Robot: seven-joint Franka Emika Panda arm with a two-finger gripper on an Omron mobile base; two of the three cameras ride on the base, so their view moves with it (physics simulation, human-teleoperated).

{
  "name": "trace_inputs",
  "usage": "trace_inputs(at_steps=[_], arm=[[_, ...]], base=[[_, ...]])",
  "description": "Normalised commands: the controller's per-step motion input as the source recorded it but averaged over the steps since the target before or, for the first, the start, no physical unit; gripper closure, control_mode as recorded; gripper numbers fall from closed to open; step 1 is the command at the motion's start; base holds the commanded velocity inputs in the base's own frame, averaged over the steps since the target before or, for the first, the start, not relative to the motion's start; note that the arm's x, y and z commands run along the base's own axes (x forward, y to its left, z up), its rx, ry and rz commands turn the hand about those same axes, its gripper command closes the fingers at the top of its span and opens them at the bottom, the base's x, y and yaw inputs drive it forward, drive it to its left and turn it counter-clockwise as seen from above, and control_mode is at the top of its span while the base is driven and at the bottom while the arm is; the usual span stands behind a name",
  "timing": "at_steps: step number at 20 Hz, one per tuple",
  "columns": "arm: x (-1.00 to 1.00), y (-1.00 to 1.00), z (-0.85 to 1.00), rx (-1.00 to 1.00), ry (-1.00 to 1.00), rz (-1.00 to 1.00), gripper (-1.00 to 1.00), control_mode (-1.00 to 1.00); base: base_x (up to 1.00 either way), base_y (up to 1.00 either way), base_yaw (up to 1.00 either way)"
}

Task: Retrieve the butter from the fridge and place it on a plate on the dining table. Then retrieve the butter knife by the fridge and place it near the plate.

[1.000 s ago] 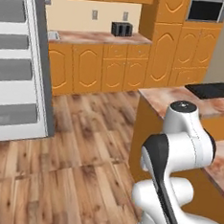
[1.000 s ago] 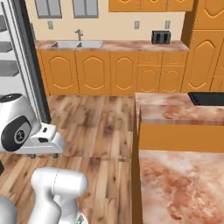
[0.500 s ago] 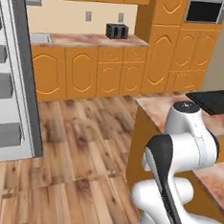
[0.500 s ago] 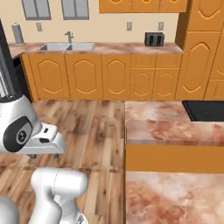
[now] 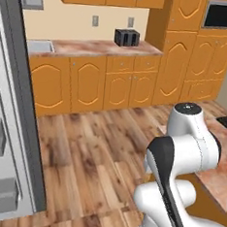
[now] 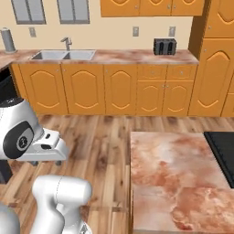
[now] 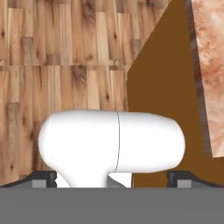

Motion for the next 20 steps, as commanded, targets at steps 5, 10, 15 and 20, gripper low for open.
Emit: trace_inputs(at_steps=[5, 10, 15, 20], arm=[[0.0, 0.0, 0.0, 0.0, 0.0, 0.0, -1.0, 1.0], [0.0, 0.0, 0.0, 0.0, 0.0, 0.0, -1.0, 1.0], [0.0, 0.0, 0.0, 0.0, 0.0, 0.0, -1.0, 1.0], [0.0, 0.0, 0.0, 0.0, 0.0, 0.0, -1.0, 1.0]], base=[[1.0, -0.12, 0.06], [1.0, -0.19, 0.1], [1.0, -0.14, 0.11], [1.0, 0.0, 0.01]])
